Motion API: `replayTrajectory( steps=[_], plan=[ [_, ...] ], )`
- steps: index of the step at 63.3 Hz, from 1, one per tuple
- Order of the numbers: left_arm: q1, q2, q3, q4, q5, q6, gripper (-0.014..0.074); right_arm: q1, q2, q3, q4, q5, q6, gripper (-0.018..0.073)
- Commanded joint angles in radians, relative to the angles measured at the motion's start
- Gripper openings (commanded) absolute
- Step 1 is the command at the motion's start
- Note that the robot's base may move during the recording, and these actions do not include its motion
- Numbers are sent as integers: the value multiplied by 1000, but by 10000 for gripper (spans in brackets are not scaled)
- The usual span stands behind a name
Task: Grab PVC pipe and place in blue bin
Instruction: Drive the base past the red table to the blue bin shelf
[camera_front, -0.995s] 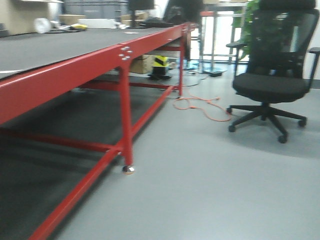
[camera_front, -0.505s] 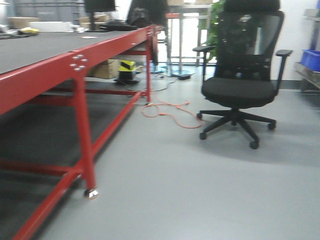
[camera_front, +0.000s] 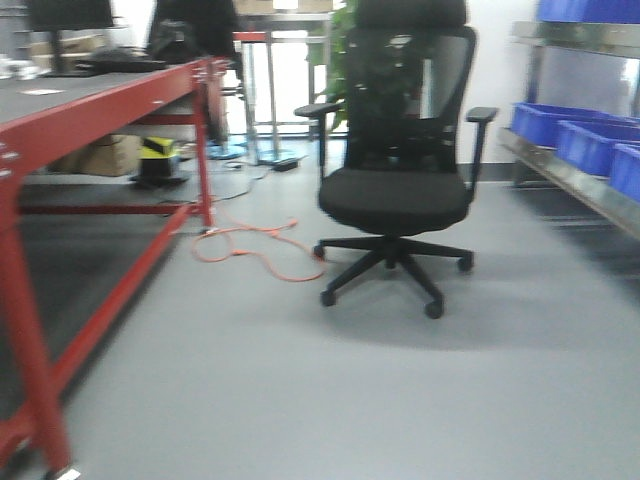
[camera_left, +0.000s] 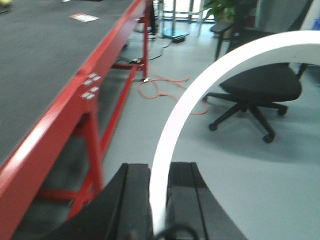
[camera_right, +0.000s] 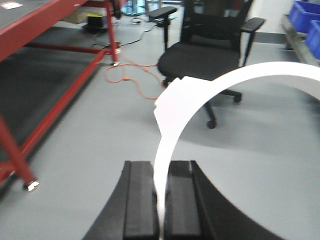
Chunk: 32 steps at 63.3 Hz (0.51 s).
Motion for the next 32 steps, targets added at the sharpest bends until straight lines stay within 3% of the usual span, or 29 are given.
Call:
replayTrajectory(
  steps=[1,32],
  plan=[
    [-5,-5,0,-6,-31,0,-111,-1,-6,4,-8,-20,-7,-169],
    [-5,-5,0,-6,-31,0,-111,-1,-6,4,-8,-20,-7,-169]
  ],
)
